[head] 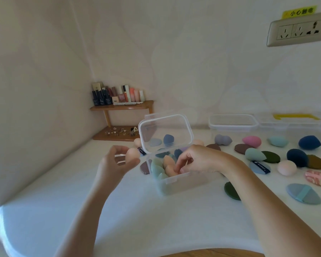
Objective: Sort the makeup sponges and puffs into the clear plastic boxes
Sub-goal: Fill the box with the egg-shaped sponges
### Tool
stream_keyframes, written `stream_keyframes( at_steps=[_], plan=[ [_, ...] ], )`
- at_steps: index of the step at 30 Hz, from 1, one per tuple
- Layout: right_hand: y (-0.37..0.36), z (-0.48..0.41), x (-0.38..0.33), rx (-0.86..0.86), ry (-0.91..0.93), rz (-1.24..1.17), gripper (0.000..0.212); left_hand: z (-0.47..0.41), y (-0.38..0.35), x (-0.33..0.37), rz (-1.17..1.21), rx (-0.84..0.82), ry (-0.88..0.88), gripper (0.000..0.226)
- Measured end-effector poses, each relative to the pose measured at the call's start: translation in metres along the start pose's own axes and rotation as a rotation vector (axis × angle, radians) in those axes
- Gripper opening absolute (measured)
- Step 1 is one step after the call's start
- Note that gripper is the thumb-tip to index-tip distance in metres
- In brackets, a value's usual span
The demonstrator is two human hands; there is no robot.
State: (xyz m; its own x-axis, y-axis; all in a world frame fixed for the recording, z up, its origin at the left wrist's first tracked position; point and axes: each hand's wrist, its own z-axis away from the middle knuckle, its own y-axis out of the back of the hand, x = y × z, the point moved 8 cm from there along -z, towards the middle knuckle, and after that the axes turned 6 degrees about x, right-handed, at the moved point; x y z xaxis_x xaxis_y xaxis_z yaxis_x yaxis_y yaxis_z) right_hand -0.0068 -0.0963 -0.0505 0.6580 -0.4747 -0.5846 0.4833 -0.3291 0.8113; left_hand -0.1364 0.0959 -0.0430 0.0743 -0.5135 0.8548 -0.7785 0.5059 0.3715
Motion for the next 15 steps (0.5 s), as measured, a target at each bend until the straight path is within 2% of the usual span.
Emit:
stream_keyframes(
  at_steps=[4,7,12,14,15],
  plan=[
    [-0.002,-0.004,0.008,0.035,-0.055,0.038,0.019,0.021,-0.047,0.048,0.166,-0.343,-0.091,0.031],
    [-0.008,-0.01,0.011,0.001,-0.078,-0.026,0.015,0.032,-0.074,0.067,0.114,-0.547,-0.146,0.036],
    [-0.009,-0.019,0.025,0.026,-0.104,0.004,0.028,0.027,-0.088,0.065,-0.071,-0.607,-0.113,0.026],
    [-0.006,-0.02,0.019,0.047,-0.052,0.143,0.006,0.028,-0.092,0.059,-0.125,-0.701,-0.093,0.018],
    [-0.008,-0.022,0.019,0.031,-0.018,0.156,0.006,0.03,-0.093,0.057,-0.156,-0.743,-0.095,0.016]
  ],
)
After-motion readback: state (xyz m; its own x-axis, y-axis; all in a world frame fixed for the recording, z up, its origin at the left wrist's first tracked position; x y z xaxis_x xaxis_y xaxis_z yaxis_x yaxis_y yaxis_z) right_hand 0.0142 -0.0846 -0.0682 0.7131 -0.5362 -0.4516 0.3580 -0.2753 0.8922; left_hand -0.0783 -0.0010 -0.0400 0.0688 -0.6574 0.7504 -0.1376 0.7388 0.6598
